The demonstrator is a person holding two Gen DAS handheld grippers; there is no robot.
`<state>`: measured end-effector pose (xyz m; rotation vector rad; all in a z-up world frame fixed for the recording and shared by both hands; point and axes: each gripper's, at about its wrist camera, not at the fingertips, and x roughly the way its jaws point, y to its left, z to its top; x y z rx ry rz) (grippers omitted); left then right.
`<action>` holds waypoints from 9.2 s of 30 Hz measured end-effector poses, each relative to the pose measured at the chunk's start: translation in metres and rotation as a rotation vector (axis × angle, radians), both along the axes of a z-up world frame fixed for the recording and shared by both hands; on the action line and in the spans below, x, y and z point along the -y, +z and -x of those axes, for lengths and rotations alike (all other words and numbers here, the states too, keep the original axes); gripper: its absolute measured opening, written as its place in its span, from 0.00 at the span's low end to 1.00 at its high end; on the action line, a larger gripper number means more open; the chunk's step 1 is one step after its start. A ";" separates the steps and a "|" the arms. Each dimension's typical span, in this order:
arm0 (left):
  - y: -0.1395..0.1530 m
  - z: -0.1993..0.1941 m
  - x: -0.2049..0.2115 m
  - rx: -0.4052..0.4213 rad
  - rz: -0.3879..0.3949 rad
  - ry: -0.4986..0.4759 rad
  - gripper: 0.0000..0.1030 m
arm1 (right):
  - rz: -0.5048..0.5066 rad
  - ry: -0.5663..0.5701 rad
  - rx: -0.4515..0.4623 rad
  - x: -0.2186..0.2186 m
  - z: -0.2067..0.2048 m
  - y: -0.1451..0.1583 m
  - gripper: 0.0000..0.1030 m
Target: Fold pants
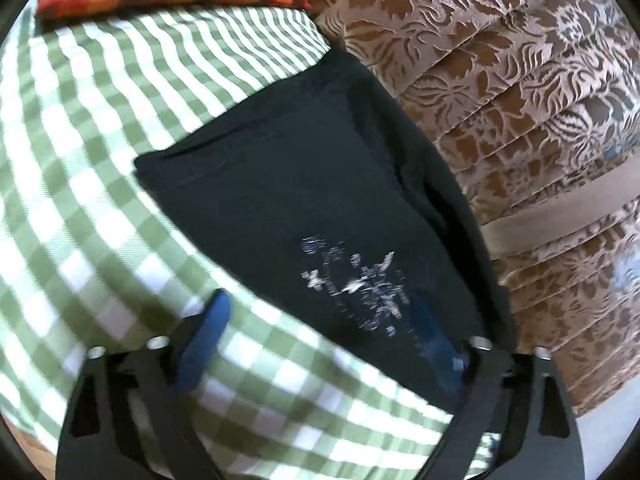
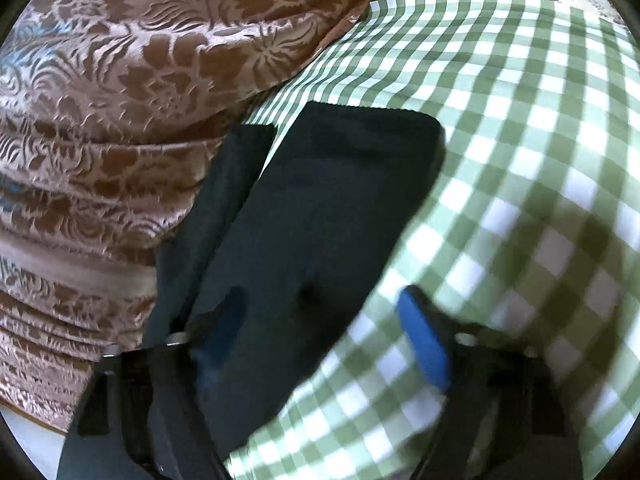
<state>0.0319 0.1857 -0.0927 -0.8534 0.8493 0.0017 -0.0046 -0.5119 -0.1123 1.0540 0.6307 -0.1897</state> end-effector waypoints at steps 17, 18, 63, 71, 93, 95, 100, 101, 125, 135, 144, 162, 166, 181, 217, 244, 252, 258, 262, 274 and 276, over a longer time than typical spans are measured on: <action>0.024 -0.012 -0.006 -0.023 -0.048 -0.011 0.09 | 0.101 0.078 0.001 0.000 -0.014 0.043 0.11; 0.031 -0.009 -0.006 -0.012 -0.055 -0.022 0.09 | 0.115 0.085 0.009 -0.001 -0.007 0.051 0.11; 0.048 -0.003 -0.027 -0.041 -0.256 -0.116 0.34 | 0.296 0.530 -0.066 -0.176 -0.052 0.014 0.79; 0.094 -0.159 -0.040 0.068 -0.200 -0.134 0.81 | 0.287 0.522 -0.075 -0.178 -0.053 0.015 0.84; 0.032 -0.292 -0.052 -0.095 -0.443 -0.118 0.07 | 0.283 0.517 -0.112 -0.185 -0.065 0.018 0.93; 0.059 -0.260 -0.047 0.055 -0.420 -0.149 0.07 | 0.281 0.521 -0.110 -0.185 -0.066 0.018 0.93; 0.100 -0.171 -0.029 0.254 -0.411 -0.252 0.06 | 0.289 0.524 -0.113 -0.184 -0.065 0.024 0.87; 0.105 -0.146 -0.027 0.285 -0.402 -0.268 0.06 | 0.289 0.524 -0.109 -0.184 -0.065 0.026 0.83; 0.077 0.040 -0.003 0.314 -0.192 -0.385 0.06 | -0.015 0.756 -0.071 -0.307 -0.281 0.079 0.51; 0.082 0.030 -0.015 0.315 -0.232 -0.377 0.06 | 0.036 0.695 -0.160 -0.317 -0.319 0.065 0.12; 0.097 -0.023 -0.083 0.332 -0.272 -0.152 0.06 | 0.117 0.815 0.178 -0.280 -0.188 0.126 0.10; 0.008 0.090 -0.111 0.123 0.171 0.017 0.47 | 0.072 0.895 -0.030 -0.286 -0.053 0.002 0.08; 0.014 0.086 -0.104 0.155 0.238 0.007 0.53 | -0.044 0.871 -0.011 -0.275 -0.055 -0.002 0.28; 0.063 0.024 -0.088 0.248 0.044 -0.032 0.05 | 0.031 0.866 0.117 -0.268 -0.043 0.048 0.06; 0.040 0.069 -0.107 -0.083 -0.358 0.204 0.62 | -0.002 1.007 0.002 -0.267 0.006 -0.008 0.28; 0.032 0.032 0.254 0.242 -0.282 -1.096 0.70 | 0.821 0.495 -0.404 -0.143 -0.158 0.034 0.06; 0.011 0.038 0.288 0.228 -0.347 -1.219 0.70 | 0.374 0.272 -0.021 -0.040 -0.008 0.100 0.06; 0.004 0.029 0.294 0.211 -0.379 -1.209 0.57 | 0.084 0.059 -0.018 0.033 0.087 0.034 0.06; 0.004 0.023 0.295 0.193 -0.423 -1.200 0.34 | -0.024 0.025 -0.060 0.050 0.097 -0.020 0.06; 0.020 0.025 0.292 0.255 -0.372 -1.215 0.06 | 0.024 0.005 0.001 0.065 0.095 -0.005 0.07; 0.030 0.025 0.285 0.282 -0.319 -1.214 0.06 | 0.034 0.004 0.028 0.066 0.099 0.005 0.06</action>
